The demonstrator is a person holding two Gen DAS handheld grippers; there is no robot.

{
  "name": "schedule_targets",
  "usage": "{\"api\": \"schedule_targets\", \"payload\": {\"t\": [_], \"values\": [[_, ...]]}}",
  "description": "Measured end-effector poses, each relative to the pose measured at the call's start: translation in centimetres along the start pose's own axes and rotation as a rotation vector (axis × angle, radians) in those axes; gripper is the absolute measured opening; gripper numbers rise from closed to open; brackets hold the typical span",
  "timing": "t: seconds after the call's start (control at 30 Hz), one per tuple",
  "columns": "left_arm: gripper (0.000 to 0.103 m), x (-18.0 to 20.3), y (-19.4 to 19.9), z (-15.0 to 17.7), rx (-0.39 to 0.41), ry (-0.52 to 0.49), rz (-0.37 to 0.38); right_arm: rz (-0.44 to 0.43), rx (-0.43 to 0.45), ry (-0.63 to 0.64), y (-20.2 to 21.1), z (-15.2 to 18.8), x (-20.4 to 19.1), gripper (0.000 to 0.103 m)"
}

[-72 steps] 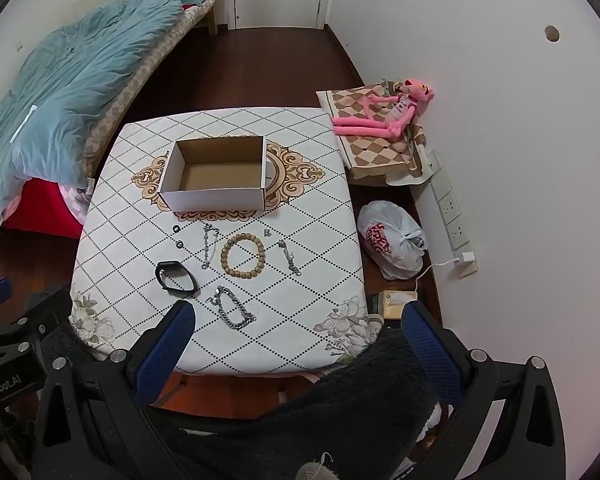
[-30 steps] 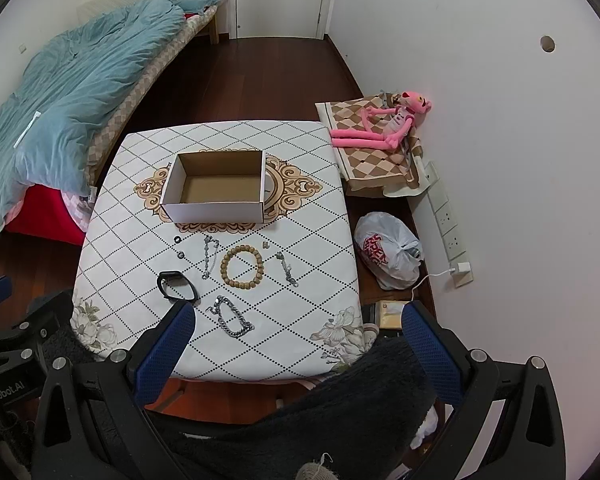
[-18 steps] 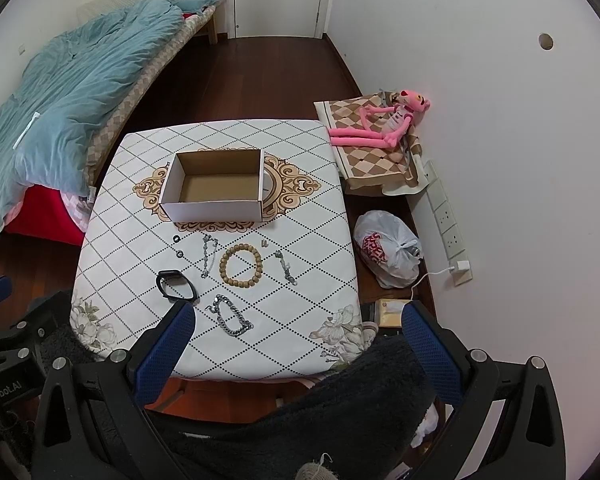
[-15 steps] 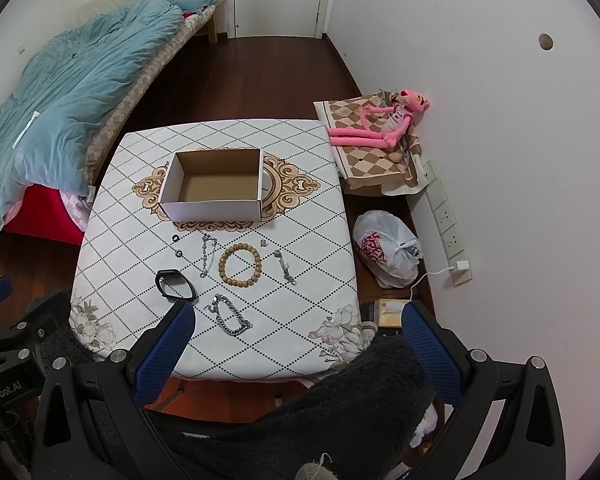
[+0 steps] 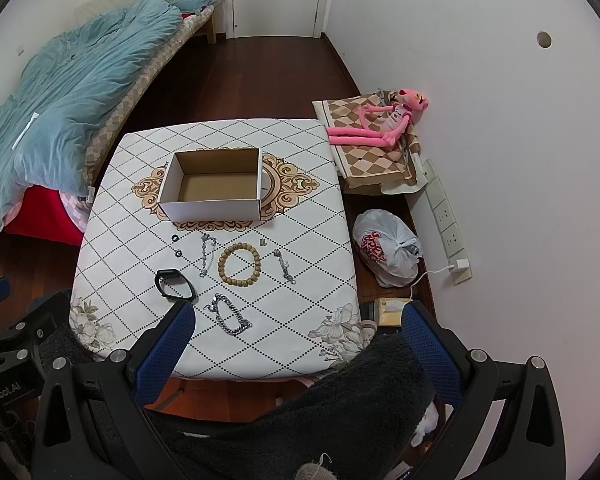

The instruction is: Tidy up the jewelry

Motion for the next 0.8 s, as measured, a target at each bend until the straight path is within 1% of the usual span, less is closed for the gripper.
{"api": "schedule_targets", "payload": {"t": [0.57,0.67,0.8], "values": [[0.103,0.0,0.2,-0.2,0.015,0.001,0.001,0.003,0.005,-0.014,0.1,-0.2,0.0,0.103],[0.103,-0.5,-0.8,-0.7,0.029,0.009,-0.023,0.011,-0.001,-0.035,-0.8,-0.3,0.3,0.103],[0.103,-1.4,-3.6,-1.5,0.022,0.033,-0.051,0.022,-0.030,-0.069,-3.8,-0.3,0.8,0.103]]}}
Point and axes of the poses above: each gripper's, at about its wrist camera, not at the fingertips, and y roughly against the way its jaws point, x to its right, z to its underside, the point moved 2 cm from there along -y, roughly the way its jaws point, and after that the axes turned 11 degrees about x, right-handed, at the moved point
